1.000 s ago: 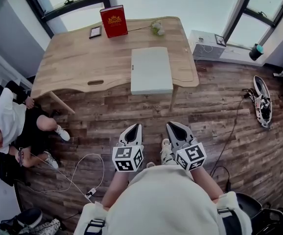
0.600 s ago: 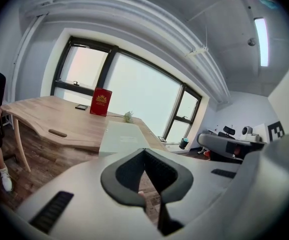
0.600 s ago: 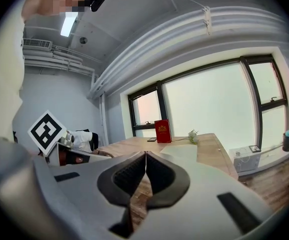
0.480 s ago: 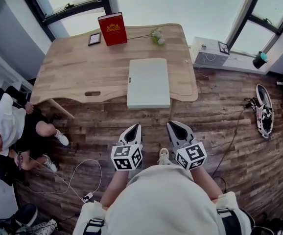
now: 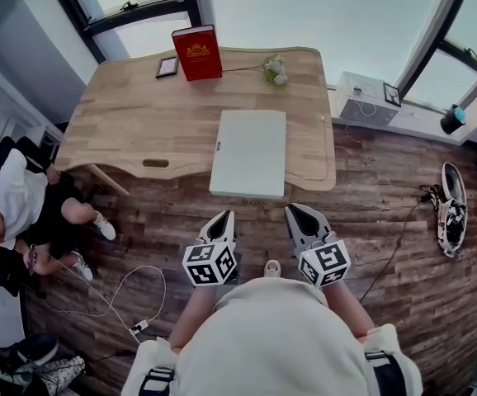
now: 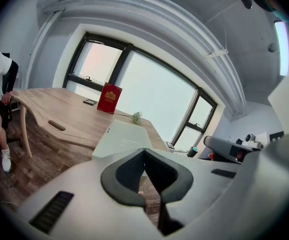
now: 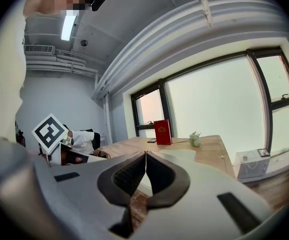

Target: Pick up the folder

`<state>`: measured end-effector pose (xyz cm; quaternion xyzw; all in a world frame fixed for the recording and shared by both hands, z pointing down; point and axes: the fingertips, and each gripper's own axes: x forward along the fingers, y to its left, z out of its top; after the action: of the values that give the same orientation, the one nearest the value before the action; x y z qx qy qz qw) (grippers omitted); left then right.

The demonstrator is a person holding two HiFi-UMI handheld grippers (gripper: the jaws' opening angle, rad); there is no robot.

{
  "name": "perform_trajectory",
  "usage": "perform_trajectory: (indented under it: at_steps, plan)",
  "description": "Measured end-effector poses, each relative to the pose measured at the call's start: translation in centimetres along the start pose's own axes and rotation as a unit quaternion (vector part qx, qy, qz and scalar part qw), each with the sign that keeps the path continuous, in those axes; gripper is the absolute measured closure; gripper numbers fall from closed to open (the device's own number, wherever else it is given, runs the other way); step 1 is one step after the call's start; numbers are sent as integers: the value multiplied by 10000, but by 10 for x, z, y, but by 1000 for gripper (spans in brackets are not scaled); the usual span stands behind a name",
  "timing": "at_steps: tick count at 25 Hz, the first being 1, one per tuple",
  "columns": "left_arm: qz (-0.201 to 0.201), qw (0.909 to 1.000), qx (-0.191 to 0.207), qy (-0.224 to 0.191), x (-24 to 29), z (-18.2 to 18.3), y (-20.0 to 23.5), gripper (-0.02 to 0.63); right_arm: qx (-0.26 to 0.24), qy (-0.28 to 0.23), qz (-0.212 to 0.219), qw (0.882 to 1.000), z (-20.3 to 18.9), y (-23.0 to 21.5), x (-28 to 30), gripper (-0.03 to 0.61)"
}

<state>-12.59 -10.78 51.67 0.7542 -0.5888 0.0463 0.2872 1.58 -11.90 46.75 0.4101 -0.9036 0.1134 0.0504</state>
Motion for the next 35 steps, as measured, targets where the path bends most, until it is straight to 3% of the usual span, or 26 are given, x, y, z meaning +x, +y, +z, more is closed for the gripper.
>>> perform_trajectory:
  at_steps: [10,17,20,24,28,31,35]
  plan:
    - [351,9989,-314,-38,37,1,4,594,-25,9,316,9995,5,-40,24,560]
    - [249,9895,-1416,-139,62,-7,12,592,-60,25,444,9990,8,-65,36,560]
    - [0,9732,-2293,-200,72,-17,14,594,-28,22,456,9990,7,-74,38,560]
    - [-439,9321,-3594,-127,85,-40,15,592,63,63,429,9990,3,-80,38,560]
    - [-739,9112,-4053,-17,95,-57,12,583,165,114,372,9991,-2,-85,36,560]
    - [-929,8921,-4421,11,105,-71,14,412,243,145,276,9992,-6,-91,33,560]
    - [-1110,8628,-4930,-100,115,-83,24,288,311,144,137,9993,-10,-95,30,560]
